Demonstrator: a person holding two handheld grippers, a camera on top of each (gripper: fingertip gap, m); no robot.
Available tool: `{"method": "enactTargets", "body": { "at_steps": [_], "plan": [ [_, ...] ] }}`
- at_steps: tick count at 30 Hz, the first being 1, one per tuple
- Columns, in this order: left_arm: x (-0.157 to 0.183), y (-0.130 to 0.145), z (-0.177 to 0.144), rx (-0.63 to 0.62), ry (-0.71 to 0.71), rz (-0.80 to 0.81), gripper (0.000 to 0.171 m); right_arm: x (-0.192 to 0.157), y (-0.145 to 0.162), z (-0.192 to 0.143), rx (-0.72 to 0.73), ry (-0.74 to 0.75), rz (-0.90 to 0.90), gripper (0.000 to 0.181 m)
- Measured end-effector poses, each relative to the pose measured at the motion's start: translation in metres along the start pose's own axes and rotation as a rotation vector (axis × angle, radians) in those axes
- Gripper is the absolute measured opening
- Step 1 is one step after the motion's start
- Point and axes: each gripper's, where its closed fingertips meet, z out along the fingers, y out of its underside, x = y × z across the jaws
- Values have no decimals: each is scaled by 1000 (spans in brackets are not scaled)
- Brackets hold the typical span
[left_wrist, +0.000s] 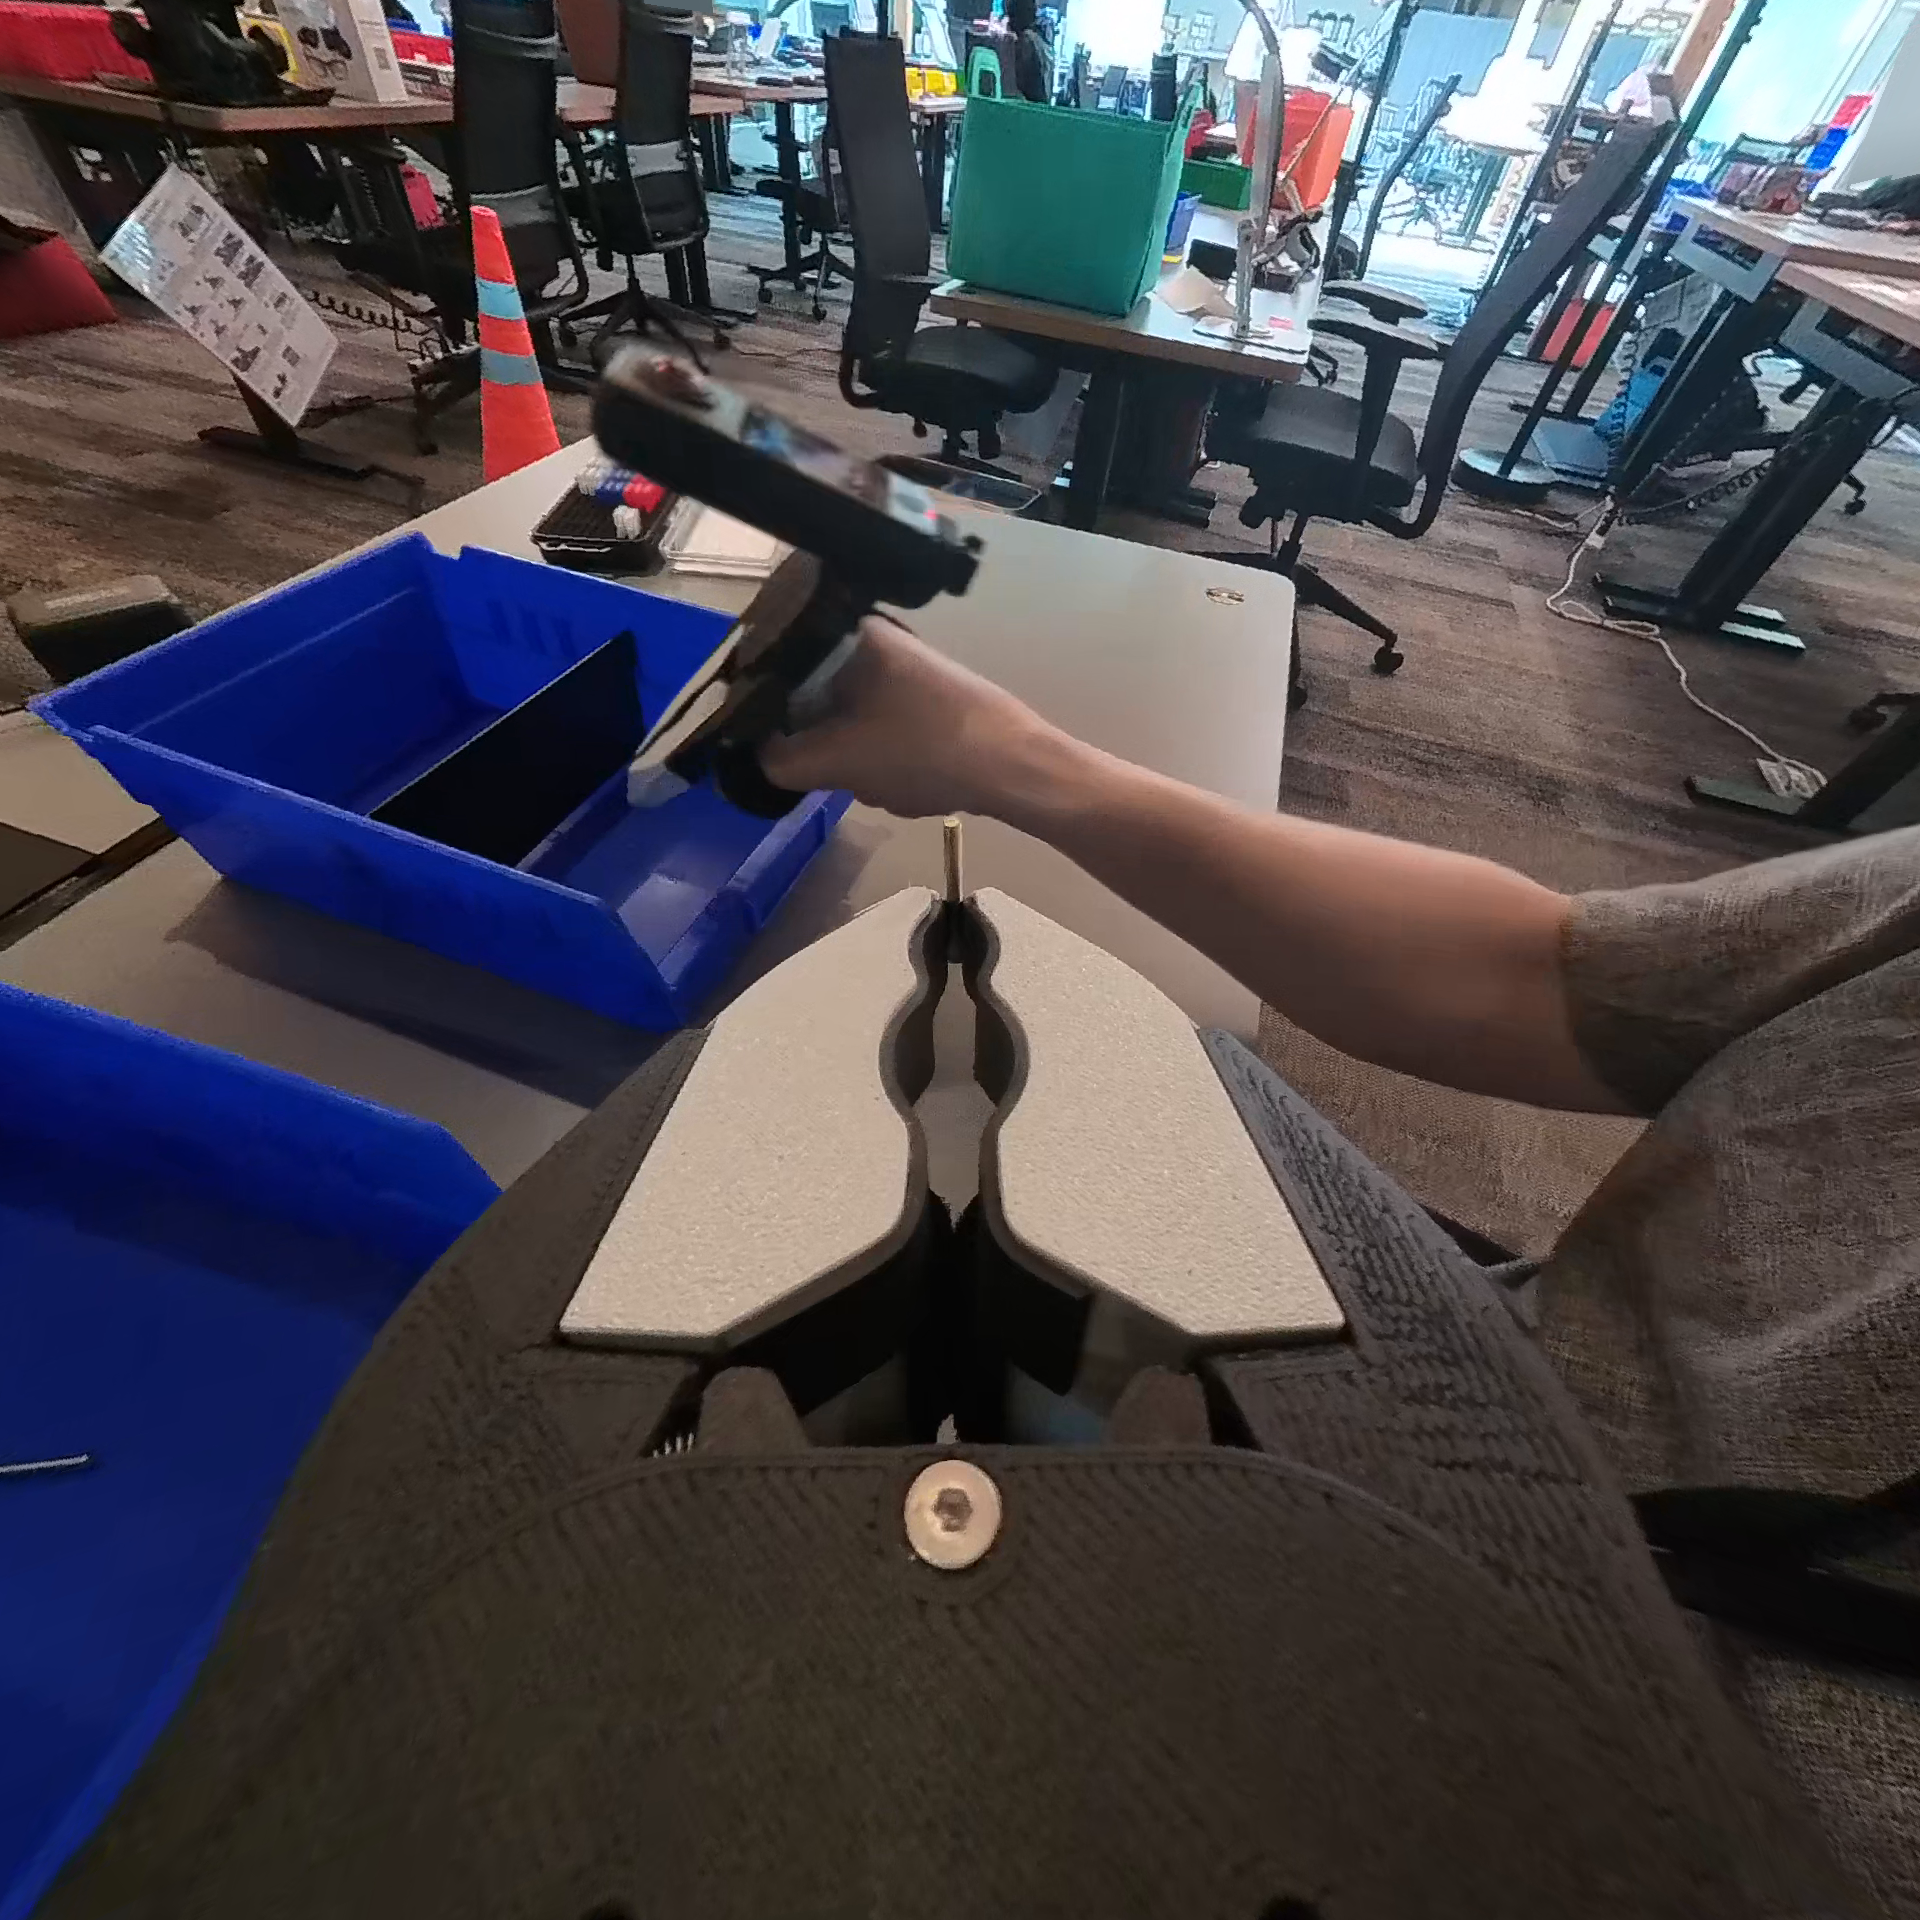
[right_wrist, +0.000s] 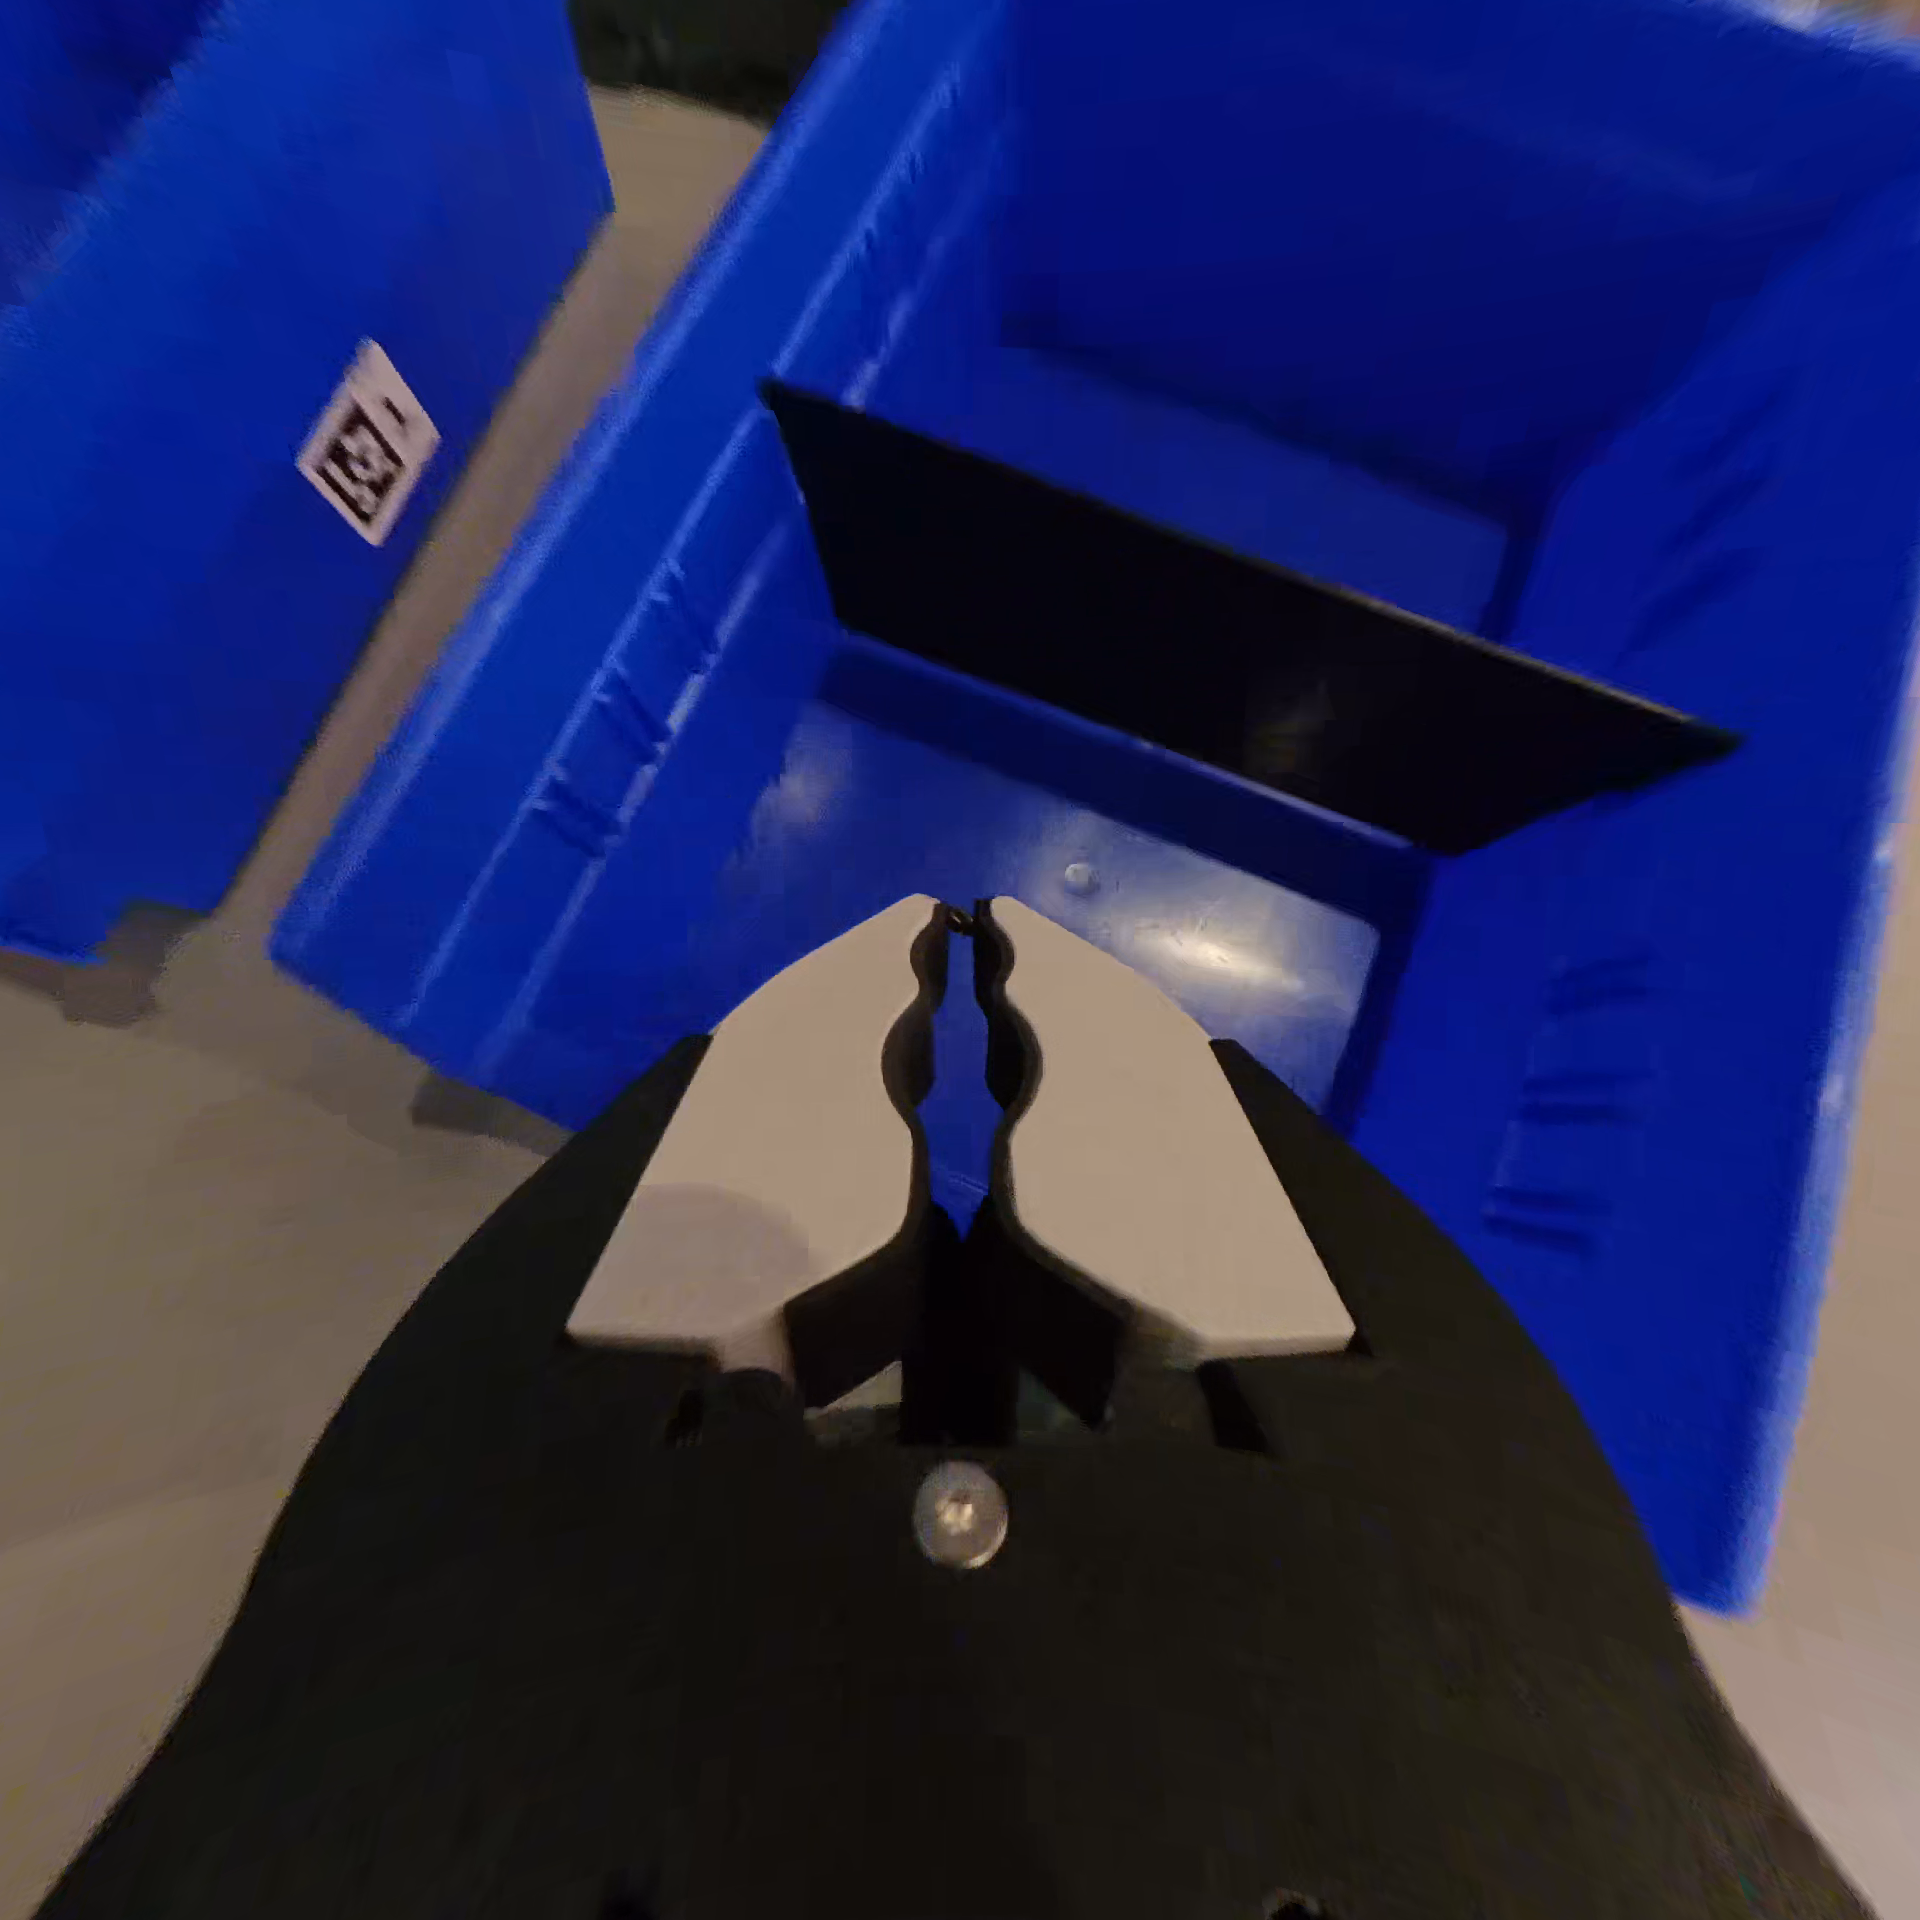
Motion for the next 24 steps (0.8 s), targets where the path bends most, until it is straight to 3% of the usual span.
{"method": "enactTargets", "body": {
  "at_steps": [8, 24],
  "plan": [
    [-3, -3, -5, 16, 0, -3, 2, 15, 39, 46, -413, -49, 56, 5],
    [-9, -3, -9, 22, -12, -7, 2, 23, 38, 58, -444, -73, 89, 6]
  ]
}}
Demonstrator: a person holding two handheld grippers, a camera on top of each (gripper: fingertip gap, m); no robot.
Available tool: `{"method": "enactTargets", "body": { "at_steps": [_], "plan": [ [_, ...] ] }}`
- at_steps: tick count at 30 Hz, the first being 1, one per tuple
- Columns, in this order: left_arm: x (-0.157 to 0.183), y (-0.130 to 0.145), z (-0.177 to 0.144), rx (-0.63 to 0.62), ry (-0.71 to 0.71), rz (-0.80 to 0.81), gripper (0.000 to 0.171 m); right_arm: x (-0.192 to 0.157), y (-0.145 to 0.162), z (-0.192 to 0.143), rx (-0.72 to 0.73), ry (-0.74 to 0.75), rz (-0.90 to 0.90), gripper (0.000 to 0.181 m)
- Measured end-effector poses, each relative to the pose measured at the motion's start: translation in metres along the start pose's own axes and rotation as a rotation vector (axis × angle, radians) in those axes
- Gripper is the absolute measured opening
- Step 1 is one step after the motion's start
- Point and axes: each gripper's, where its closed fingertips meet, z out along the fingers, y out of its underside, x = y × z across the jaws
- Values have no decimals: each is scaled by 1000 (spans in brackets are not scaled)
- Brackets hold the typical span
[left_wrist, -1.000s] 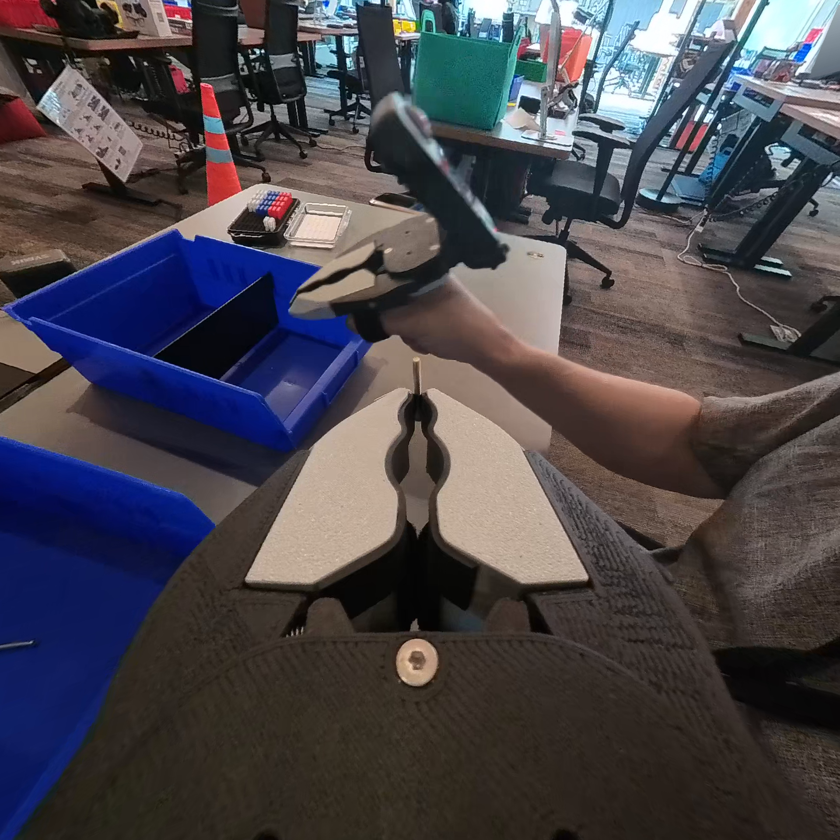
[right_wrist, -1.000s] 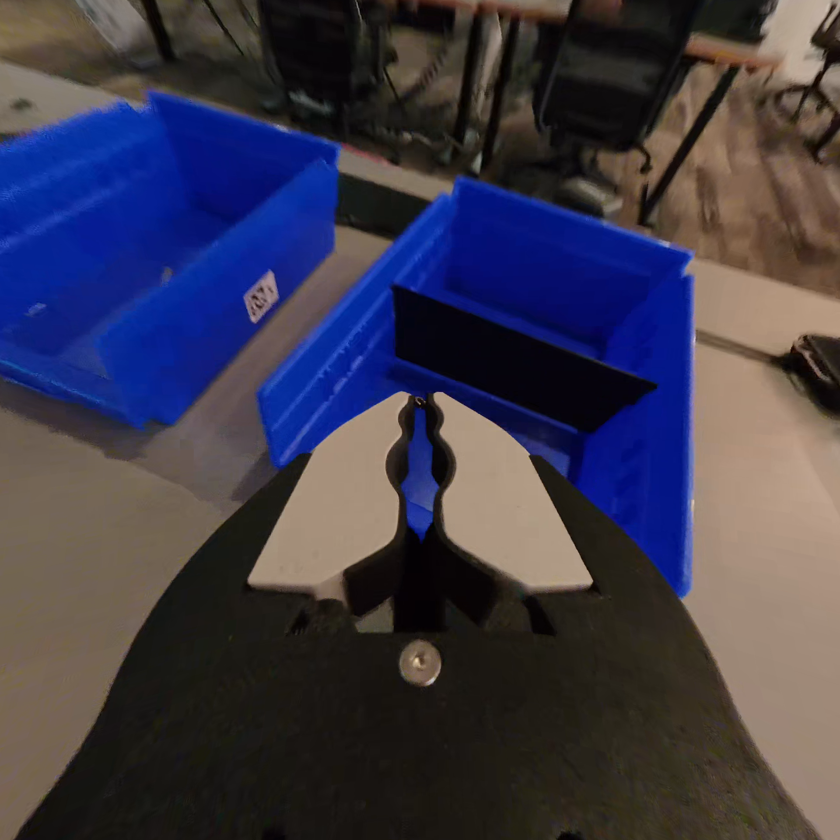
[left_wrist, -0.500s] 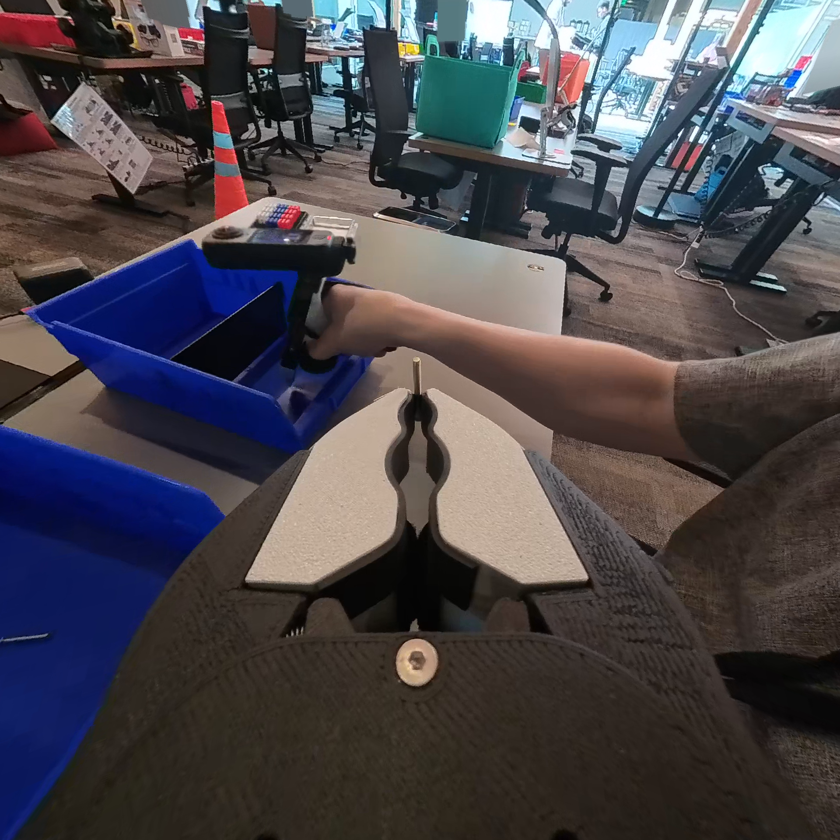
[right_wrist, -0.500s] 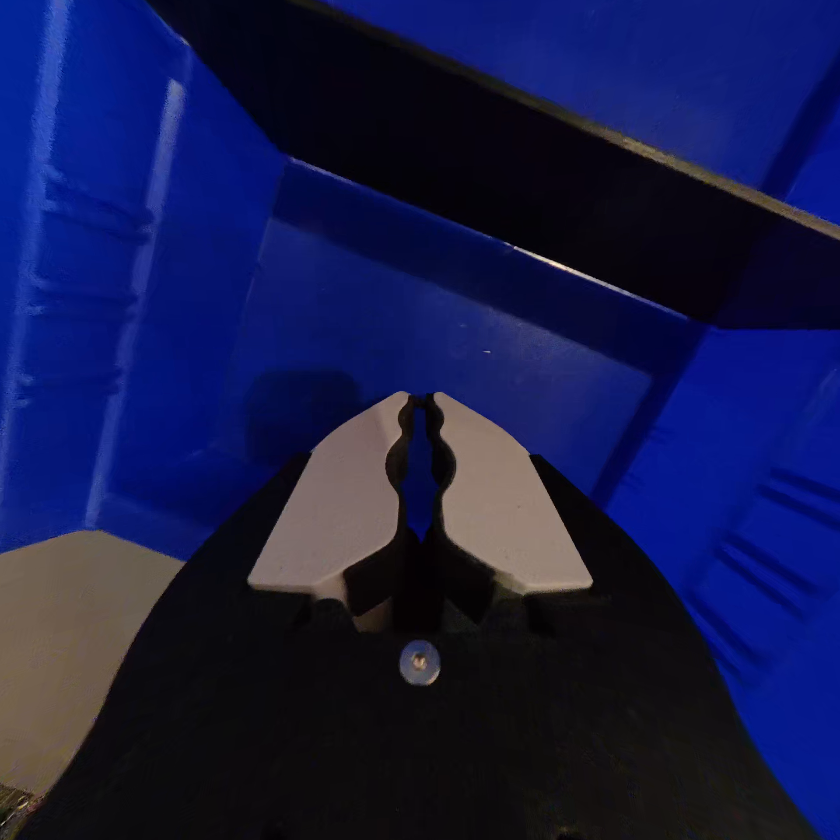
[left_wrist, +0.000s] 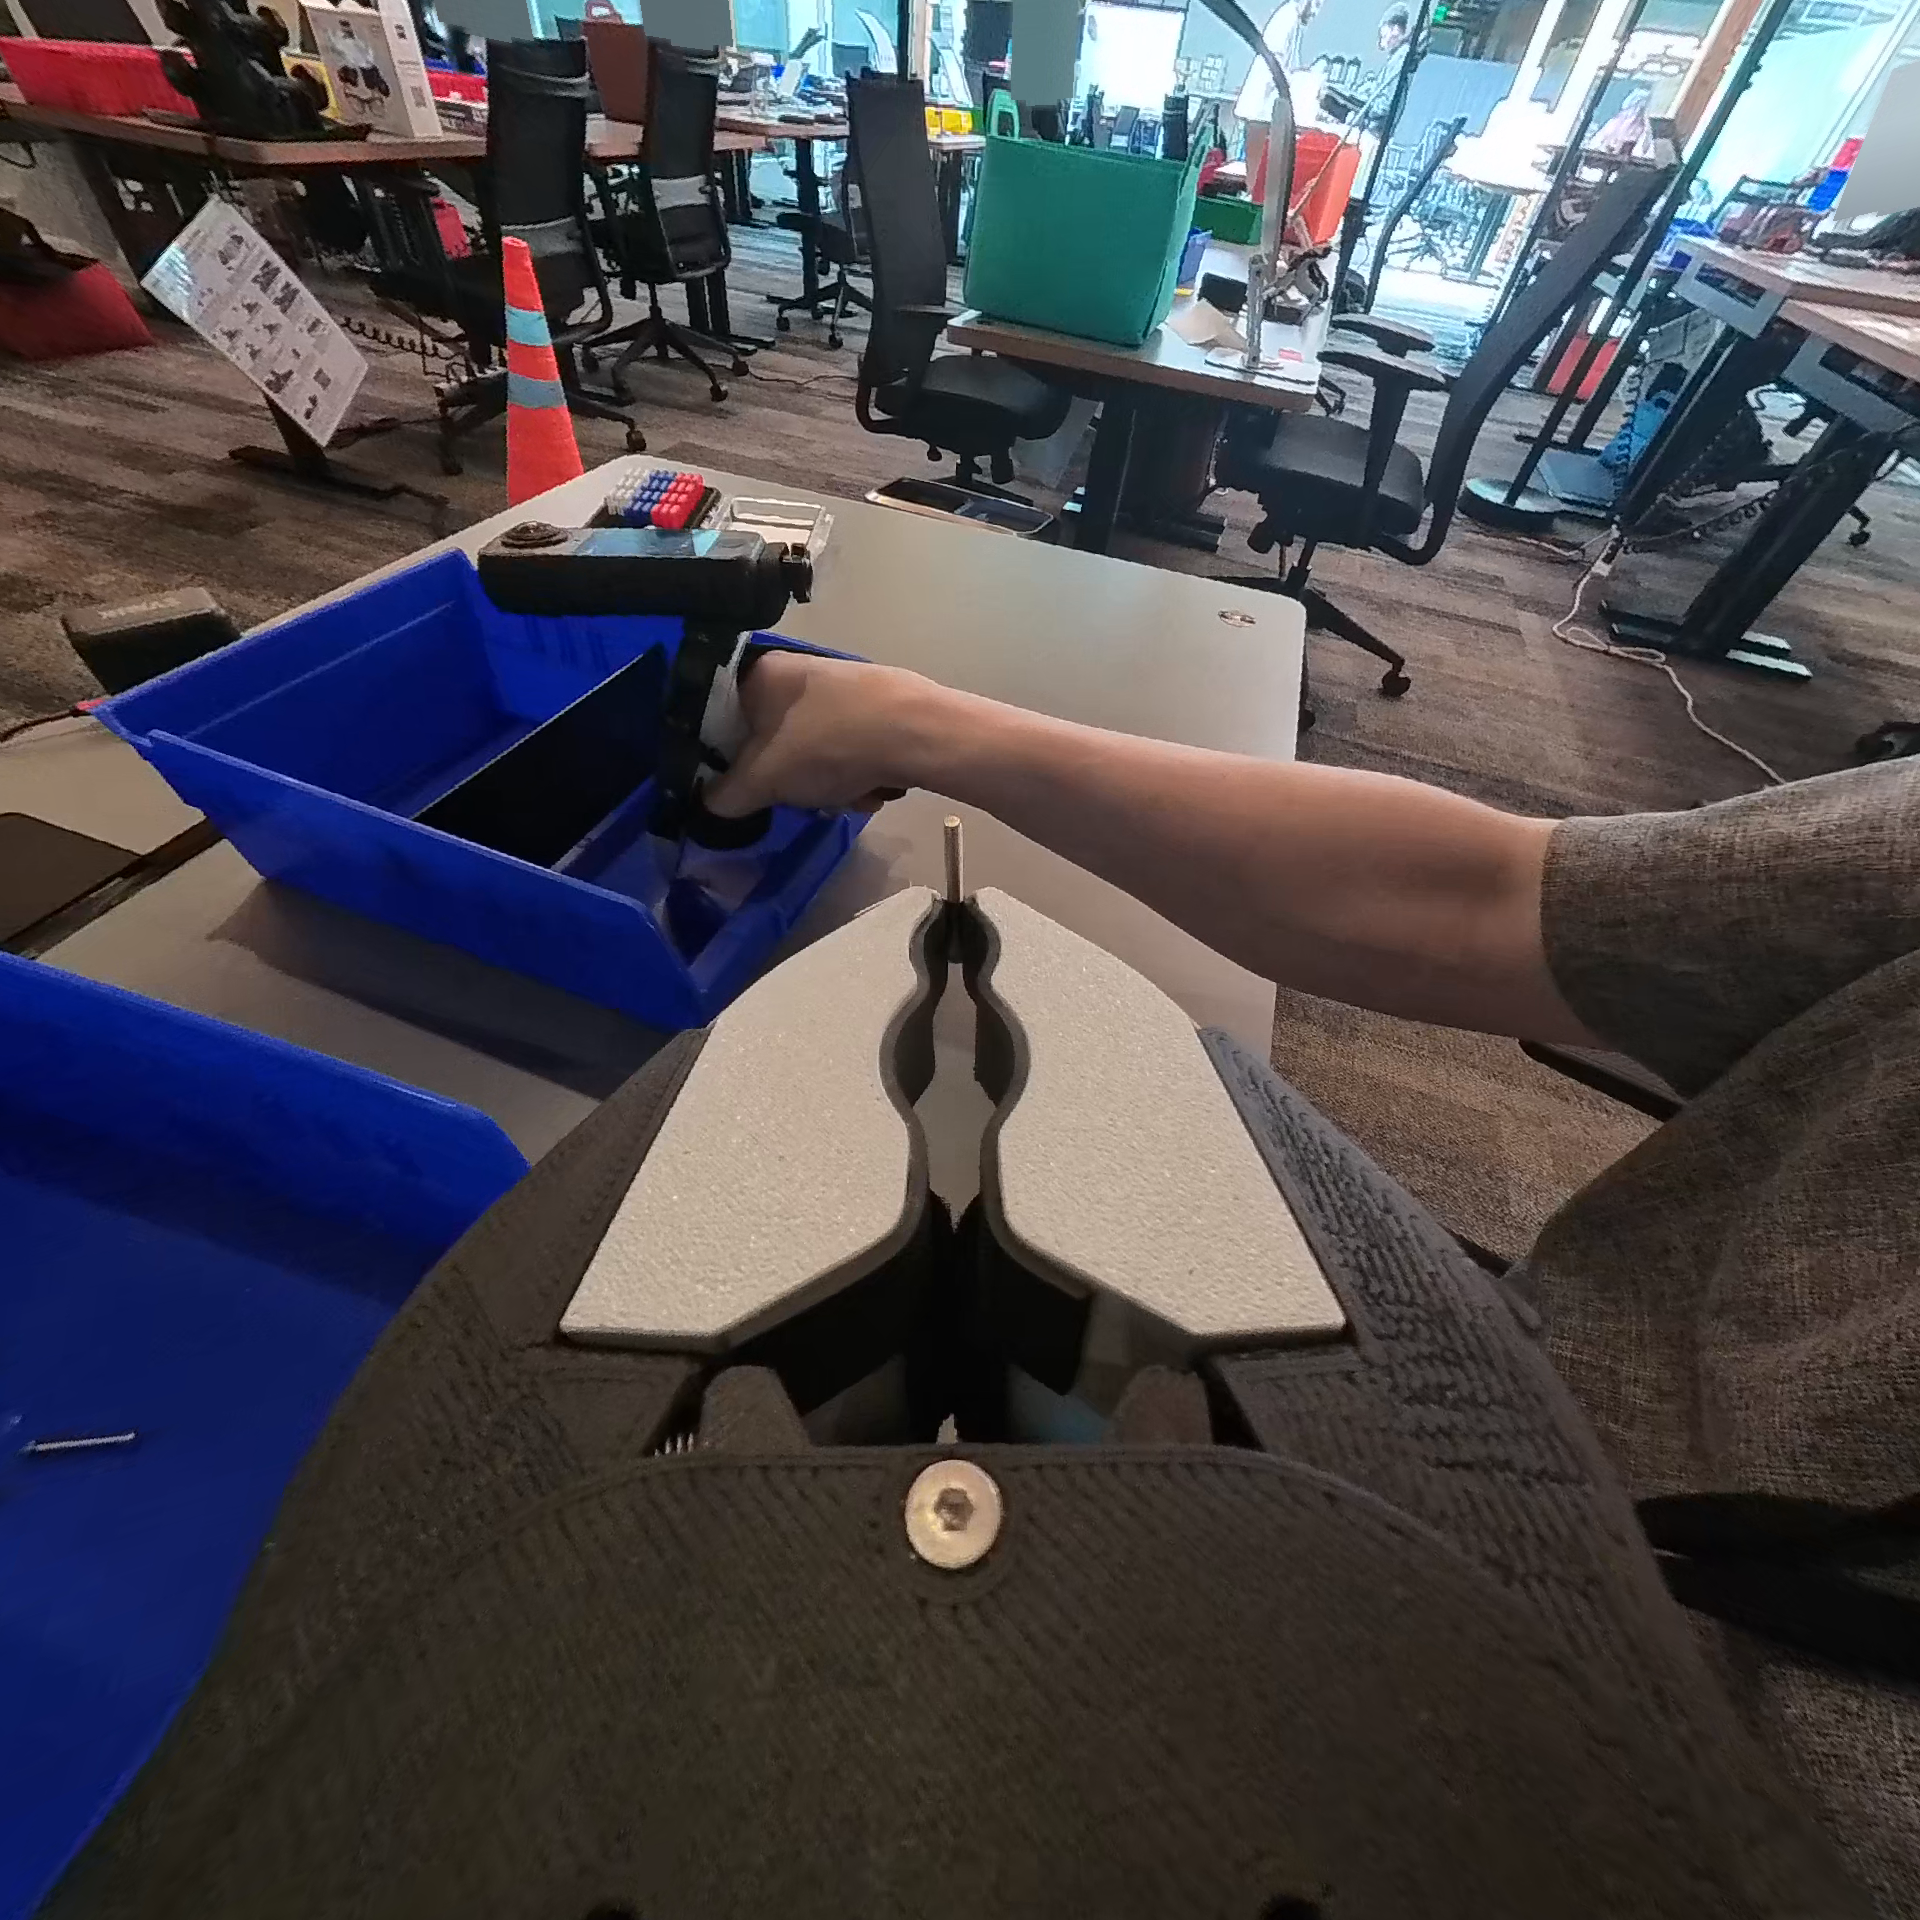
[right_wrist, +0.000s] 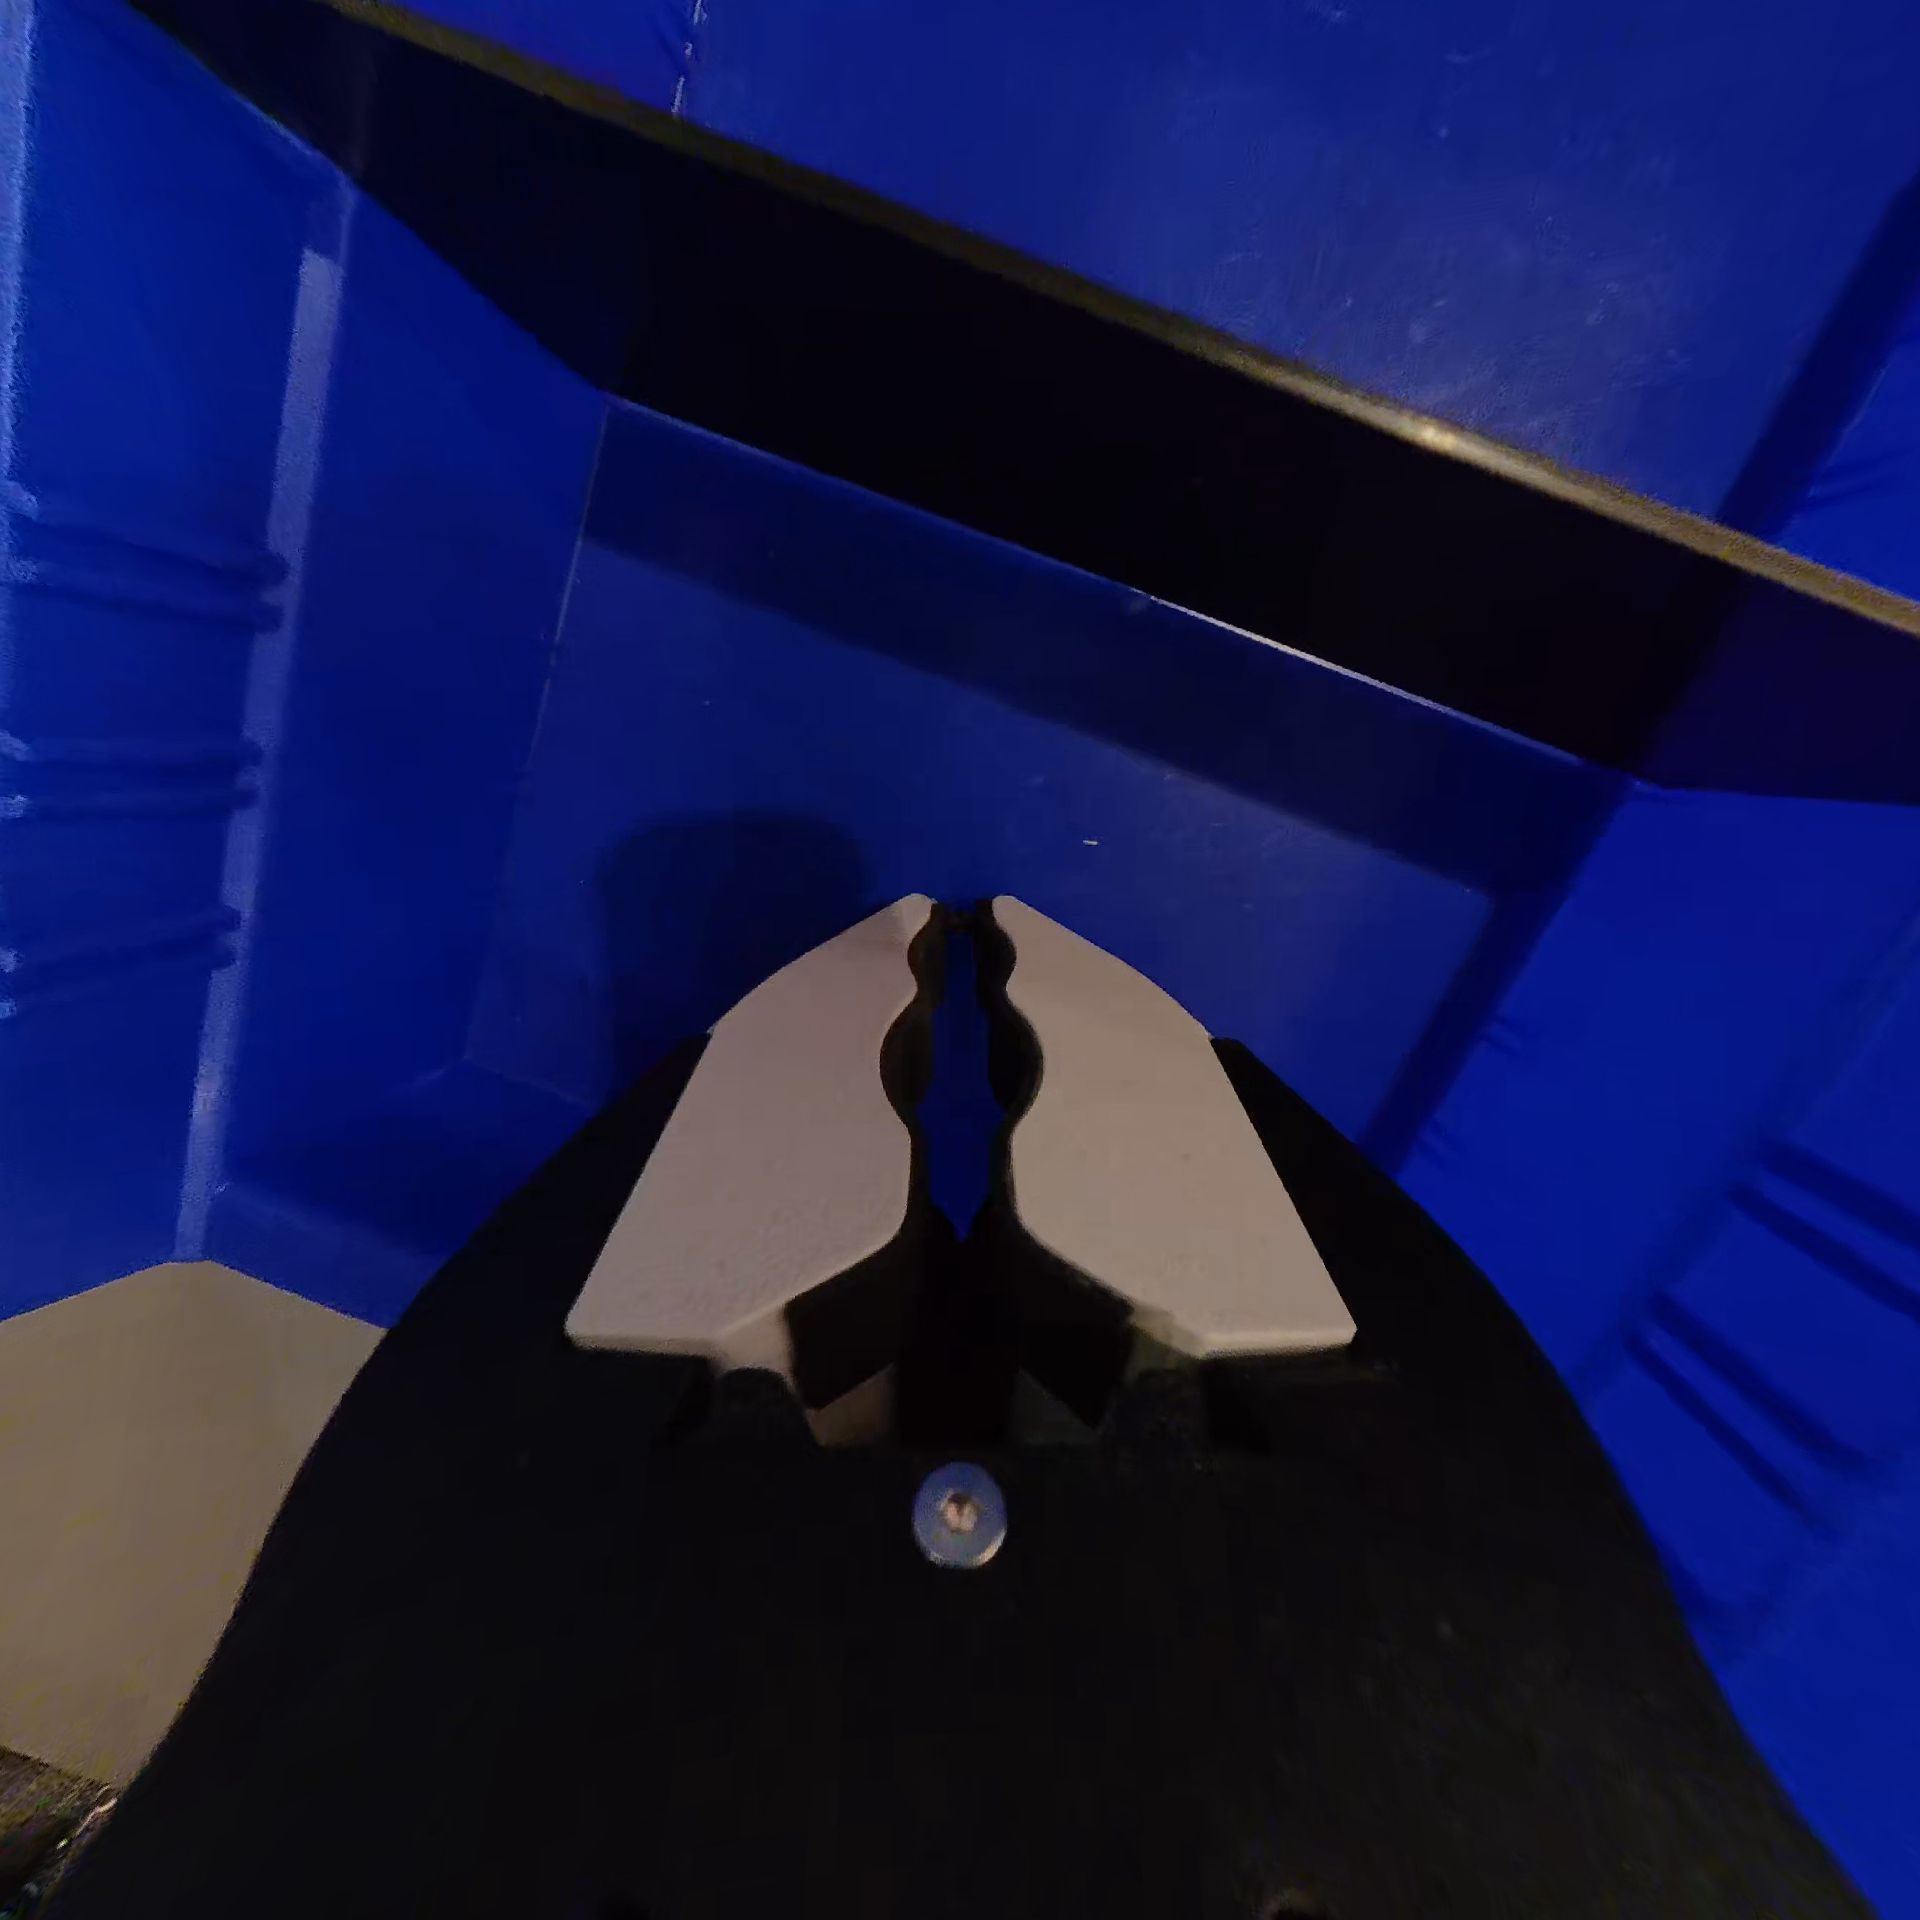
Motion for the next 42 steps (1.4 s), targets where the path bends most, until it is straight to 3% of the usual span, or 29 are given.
{"method": "enactTargets", "body": {
  "at_steps": [16, 18, 20, 22, 25, 27, 42],
  "plan": [
    [-2, 0, -1, 1, -4, -4, 2, 3, 3, -2, -19, -21, 58, 37],
    [-2, 0, -2, 1, -6, -4, 2, 3, 4, -3, -30, -18, 60, 38],
    [-2, 0, -2, 1, -5, -5, 2, 1, 4, -5, -31, -36, 69, 24],
    [-2, 0, -2, 1, -4, -3, 2, 0, 4, -6, -28, -46, 75, 22],
    [-1, 0, -2, 0, -6, -3, 2, -2, 4, -7, -41, -61, 97, 44],
    [-2, -1, -2, 2, -7, -3, 2, -2, 5, -7, -52, -64, 104, 48],
    [-5, 4, 1, -15, -10, -18, 2, -14, -4, -27, 29, -90, 86, 43]
  ]
}}
